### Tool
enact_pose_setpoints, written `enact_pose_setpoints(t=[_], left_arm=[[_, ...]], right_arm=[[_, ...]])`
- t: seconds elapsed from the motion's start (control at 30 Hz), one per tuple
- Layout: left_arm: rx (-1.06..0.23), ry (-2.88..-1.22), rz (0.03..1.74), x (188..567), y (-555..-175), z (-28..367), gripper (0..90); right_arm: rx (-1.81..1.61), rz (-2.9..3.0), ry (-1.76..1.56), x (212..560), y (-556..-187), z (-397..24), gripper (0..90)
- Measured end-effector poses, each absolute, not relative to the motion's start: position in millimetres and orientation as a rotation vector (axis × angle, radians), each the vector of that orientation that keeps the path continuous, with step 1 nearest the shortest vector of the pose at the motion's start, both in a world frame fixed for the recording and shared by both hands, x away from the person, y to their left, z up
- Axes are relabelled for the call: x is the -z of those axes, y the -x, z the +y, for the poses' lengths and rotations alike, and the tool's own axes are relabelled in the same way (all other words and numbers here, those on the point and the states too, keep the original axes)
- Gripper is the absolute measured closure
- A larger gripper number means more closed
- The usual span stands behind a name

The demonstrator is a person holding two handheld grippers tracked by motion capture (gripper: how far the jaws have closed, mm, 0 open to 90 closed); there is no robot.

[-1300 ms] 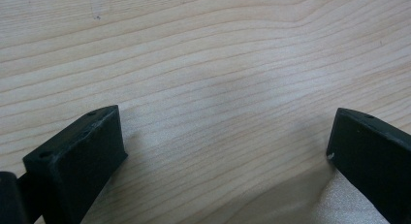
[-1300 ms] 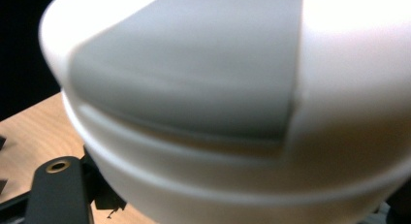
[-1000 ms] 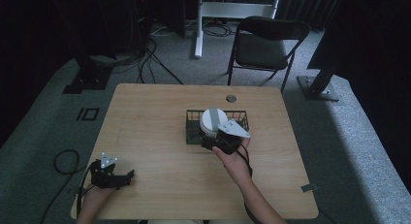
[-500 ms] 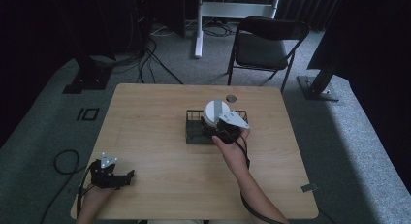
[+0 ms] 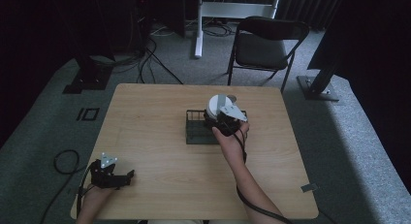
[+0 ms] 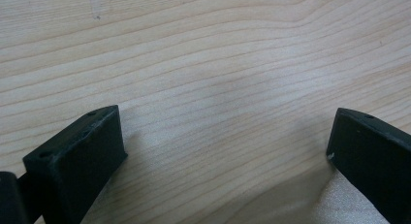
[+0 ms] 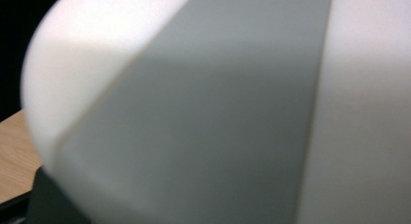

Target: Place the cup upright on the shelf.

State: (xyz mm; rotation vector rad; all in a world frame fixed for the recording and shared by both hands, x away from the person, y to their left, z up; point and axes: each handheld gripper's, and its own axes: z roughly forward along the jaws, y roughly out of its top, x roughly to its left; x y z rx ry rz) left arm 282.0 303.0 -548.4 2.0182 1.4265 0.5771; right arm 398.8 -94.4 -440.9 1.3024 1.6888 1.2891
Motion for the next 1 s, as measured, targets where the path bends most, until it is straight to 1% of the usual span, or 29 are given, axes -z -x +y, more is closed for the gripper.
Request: enact_pose_setpoints(t=[0.27,1.0], left_arm=[[-0.577,-2.018,1.427,548,-282,303,0.2],[-0.577,-2.018,1.426,548,-282,303,0.2]], right_arm=[[-1.194,1.691,-1.386,452,-406,-95,18.0],[-1.045,1.851,-1.453,469,-425,-92,18.1]])
